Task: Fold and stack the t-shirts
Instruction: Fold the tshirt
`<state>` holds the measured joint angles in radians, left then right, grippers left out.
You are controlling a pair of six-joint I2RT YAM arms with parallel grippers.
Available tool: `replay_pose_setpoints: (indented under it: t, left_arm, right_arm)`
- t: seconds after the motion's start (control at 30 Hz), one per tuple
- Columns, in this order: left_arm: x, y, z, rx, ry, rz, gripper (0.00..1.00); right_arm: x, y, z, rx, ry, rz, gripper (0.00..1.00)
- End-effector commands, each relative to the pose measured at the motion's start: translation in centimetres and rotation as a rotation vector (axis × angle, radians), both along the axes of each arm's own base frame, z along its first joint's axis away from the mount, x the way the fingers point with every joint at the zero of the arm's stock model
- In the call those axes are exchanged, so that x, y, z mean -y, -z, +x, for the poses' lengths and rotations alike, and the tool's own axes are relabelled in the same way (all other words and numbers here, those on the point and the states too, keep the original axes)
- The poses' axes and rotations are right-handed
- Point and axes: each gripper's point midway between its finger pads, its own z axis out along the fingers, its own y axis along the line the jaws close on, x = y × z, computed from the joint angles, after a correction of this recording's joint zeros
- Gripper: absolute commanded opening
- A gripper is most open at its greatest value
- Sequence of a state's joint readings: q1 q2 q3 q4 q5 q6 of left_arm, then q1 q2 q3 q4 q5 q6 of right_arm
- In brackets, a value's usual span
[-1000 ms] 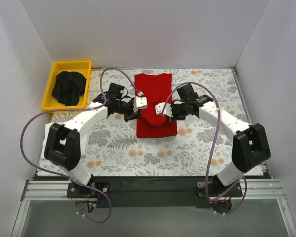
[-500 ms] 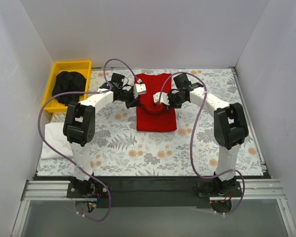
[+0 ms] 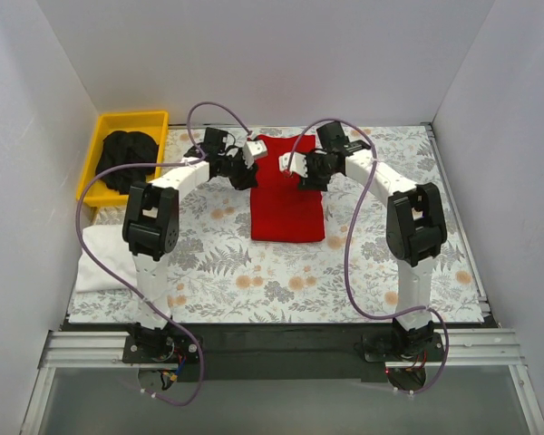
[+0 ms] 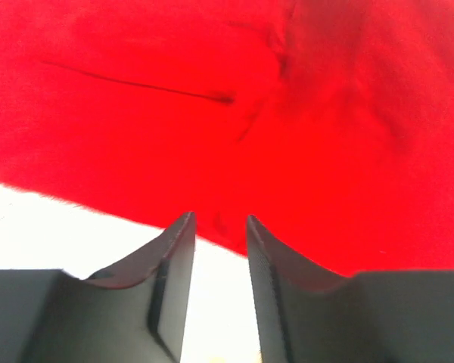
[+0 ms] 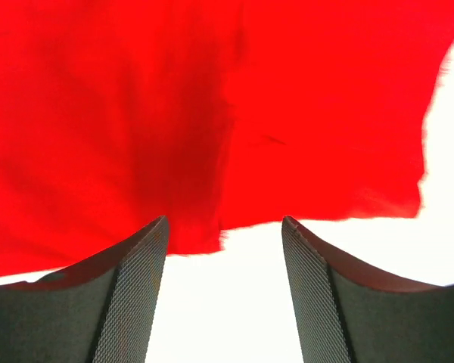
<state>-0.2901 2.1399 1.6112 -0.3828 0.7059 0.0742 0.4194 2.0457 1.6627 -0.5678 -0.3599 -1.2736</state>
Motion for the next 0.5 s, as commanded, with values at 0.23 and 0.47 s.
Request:
replay_pose_setpoints:
  t: [0.23, 0.47]
  left_arm:
    - [-1.6, -8.7, -4.5, -0.004, -0.084, -0.155, 0.38]
    - [0.4, -4.6, -12.9, 0.159, 0.164, -0.045, 0.45]
  right_arm:
    - [2.3, -9.2, -1.6, 0.08, 0.111, 0.141, 0.55]
    - [2.2, -2.6, -11.6, -0.062, -0.028, 0.078, 0.54]
